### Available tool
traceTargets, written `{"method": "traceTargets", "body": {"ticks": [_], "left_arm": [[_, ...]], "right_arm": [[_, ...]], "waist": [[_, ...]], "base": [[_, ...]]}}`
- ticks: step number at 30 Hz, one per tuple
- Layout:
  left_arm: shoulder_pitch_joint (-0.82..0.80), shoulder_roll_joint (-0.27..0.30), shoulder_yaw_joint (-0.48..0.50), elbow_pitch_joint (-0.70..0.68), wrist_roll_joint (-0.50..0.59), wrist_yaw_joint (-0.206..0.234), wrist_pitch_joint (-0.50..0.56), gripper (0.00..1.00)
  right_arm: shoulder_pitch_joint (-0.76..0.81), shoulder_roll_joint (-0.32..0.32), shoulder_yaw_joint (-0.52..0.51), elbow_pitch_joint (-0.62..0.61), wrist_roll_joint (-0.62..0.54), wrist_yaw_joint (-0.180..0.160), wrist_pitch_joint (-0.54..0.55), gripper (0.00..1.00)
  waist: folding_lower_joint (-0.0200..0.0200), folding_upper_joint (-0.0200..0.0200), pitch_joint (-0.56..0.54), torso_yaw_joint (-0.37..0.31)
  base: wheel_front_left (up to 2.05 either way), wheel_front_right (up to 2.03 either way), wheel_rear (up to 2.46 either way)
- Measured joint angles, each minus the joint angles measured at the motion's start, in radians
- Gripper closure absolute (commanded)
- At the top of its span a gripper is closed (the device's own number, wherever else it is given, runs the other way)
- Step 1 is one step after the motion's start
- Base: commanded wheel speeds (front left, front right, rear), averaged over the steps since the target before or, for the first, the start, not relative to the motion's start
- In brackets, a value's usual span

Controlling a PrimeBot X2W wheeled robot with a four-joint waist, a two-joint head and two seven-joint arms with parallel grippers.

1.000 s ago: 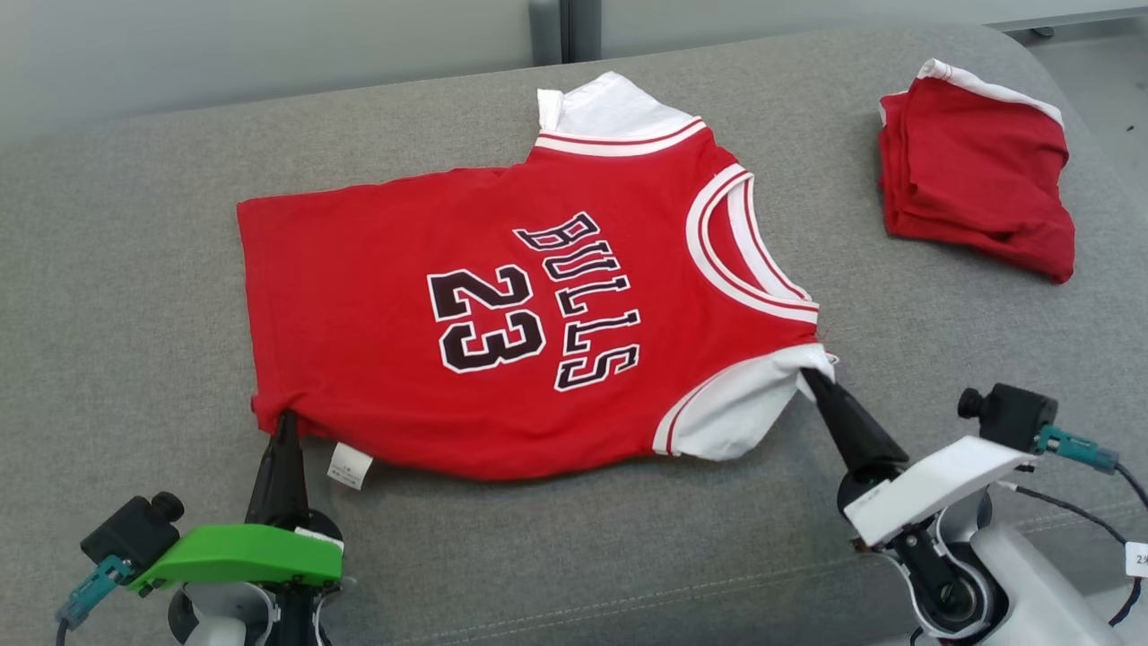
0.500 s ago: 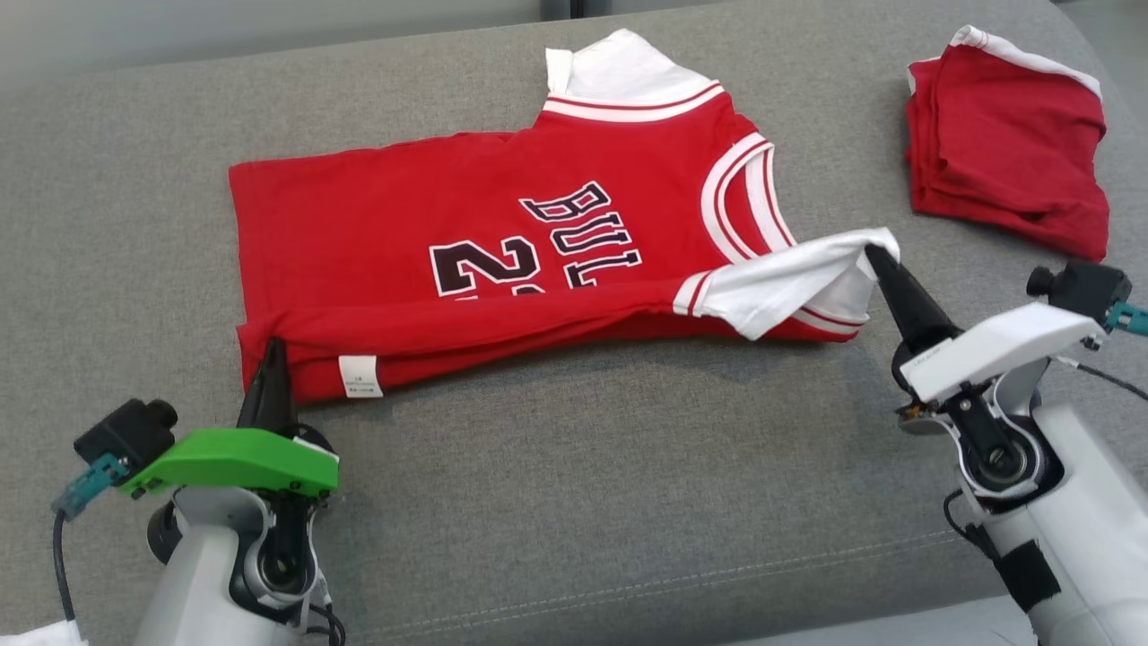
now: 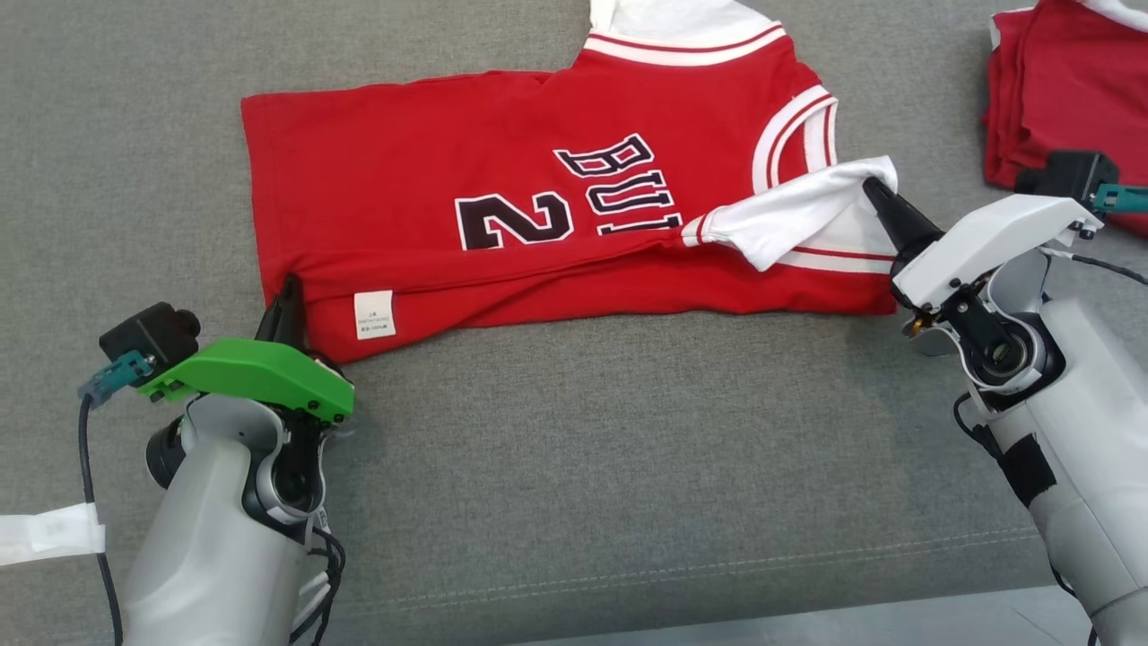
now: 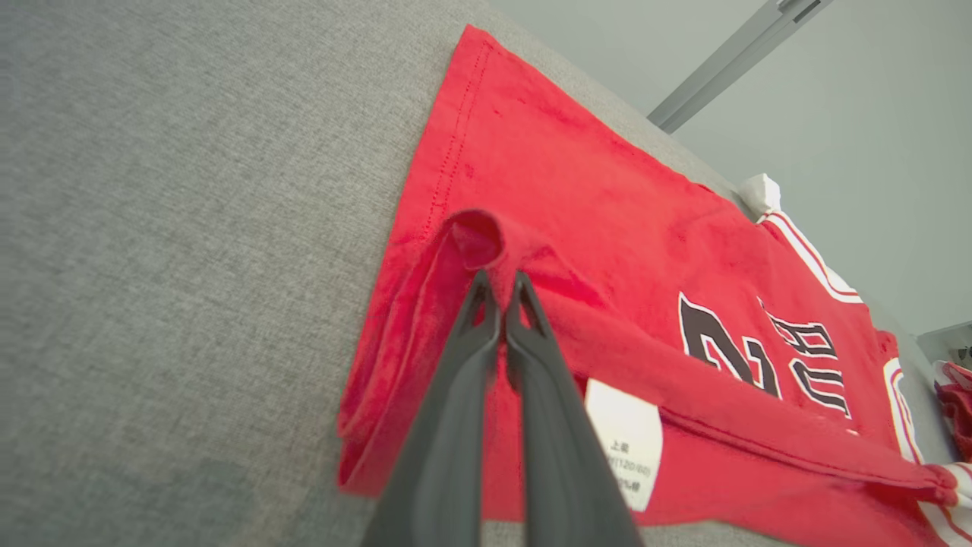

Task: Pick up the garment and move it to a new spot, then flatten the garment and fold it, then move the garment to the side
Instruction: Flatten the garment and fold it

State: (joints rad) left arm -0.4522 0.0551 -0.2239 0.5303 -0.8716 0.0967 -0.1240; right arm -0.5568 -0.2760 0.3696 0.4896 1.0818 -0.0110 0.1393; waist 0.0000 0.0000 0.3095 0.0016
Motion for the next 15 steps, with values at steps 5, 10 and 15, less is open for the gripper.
{"method": "traceTargets", "body": {"ticks": [5, 10, 15], "left_arm": [[-0.038, -0.001, -0.004, 0.049, 0.022, 0.0, 0.0, 0.0], [-0.072, 0.006, -0.016, 0.077, 0.05, 0.0, -0.014, 0.0], [-0.092, 0.023, -0.027, 0.087, 0.083, 0.0, -0.044, 0.0]], "right_arm": [[-0.051, 0.029, 0.021, 0.072, -0.02, -0.001, 0.004, 0.58], [-0.082, 0.039, 0.016, 0.121, -0.028, 0.001, -0.011, 0.0], [-0.102, 0.052, -0.021, 0.158, -0.027, 0.002, -0.062, 0.0]], "waist": [[0.0, 0.0, 0.011, 0.023], [0.0, 0.0, 0.007, 0.026], [0.0, 0.0, -0.004, 0.029]], "base": [[0.0, 0.0, 0.0], [0.0, 0.0, 0.0], [0.0, 0.0, 0.0]]}}
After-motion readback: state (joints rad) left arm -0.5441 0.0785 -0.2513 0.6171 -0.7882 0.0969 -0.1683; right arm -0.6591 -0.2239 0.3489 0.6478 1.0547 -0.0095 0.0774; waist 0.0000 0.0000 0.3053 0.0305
